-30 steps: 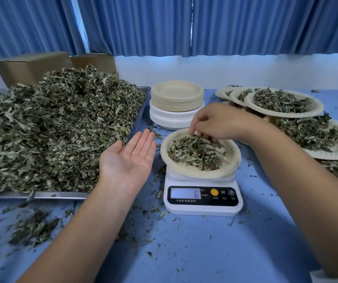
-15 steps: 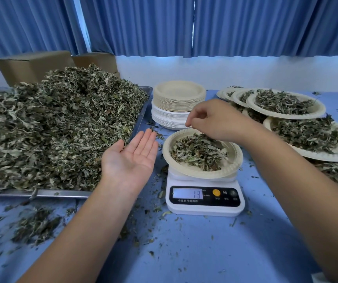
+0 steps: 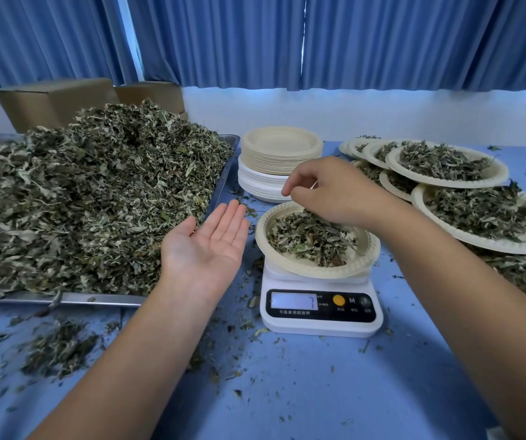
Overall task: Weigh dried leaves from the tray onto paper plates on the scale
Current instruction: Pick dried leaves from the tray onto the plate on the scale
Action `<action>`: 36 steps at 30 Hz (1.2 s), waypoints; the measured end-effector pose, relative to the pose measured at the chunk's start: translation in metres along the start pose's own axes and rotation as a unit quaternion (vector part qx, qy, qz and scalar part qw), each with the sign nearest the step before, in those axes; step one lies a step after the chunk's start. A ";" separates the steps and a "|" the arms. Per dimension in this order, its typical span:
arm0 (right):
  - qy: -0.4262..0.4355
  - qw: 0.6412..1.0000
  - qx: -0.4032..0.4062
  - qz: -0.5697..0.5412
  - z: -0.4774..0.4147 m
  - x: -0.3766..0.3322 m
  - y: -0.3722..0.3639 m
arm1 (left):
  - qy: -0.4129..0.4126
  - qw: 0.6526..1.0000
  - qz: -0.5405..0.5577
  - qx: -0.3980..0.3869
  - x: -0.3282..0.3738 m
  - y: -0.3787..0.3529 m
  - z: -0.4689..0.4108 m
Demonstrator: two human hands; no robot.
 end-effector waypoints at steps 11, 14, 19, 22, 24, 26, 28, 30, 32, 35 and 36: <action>0.002 1.000 -0.004 0.008 -0.003 0.006 0.000 | 0.004 1.000 -0.016 -0.019 0.001 -0.002 0.001; -0.020 0.999 0.010 0.044 -0.007 0.014 0.013 | -0.004 0.989 -0.142 -0.036 -0.003 -0.001 -0.002; -0.100 0.963 -0.034 0.246 -0.011 0.041 0.028 | -0.067 0.934 -0.348 -0.048 -0.012 0.003 -0.005; -0.118 0.955 -0.049 0.268 -0.010 0.047 0.033 | -0.074 0.919 -0.385 -0.052 -0.016 0.004 -0.006; -0.117 0.960 -0.035 0.251 -0.012 0.046 0.036 | -0.068 0.924 -0.374 -0.045 -0.018 0.005 -0.007; -0.110 0.969 -0.012 0.220 -0.012 0.042 0.039 | -0.060 0.930 -0.361 -0.039 -0.018 0.006 -0.007; -0.094 0.976 0.005 0.196 -0.011 0.036 0.040 | -0.056 0.937 -0.343 -0.034 -0.017 0.006 -0.008; -0.068 0.982 0.015 0.174 -0.009 0.028 0.037 | -0.050 0.946 -0.318 -0.025 -0.015 0.006 -0.007; -0.039 0.988 0.017 0.147 -0.006 0.018 0.030 | -0.034 0.960 -0.278 -0.014 -0.014 0.004 -0.005; -0.001 0.993 0.015 0.119 -0.001 0.004 0.013 | 0.000 0.978 -0.206 0.010 -0.012 0.003 -0.002; 0.007 0.993 0.012 0.115 0.000 0.001 0.008 | 0.008 0.982 -0.186 0.018 -0.011 0.002 -0.002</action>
Point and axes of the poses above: each hand's wrist, its own z-axis away from the middle knuckle, its own y-axis out of the back of the hand, x = y × z, the point moved 3 cm from there along -z, towards the middle knuckle, and after that the axes turned 13 degrees about -y, right-handed, at the moved point
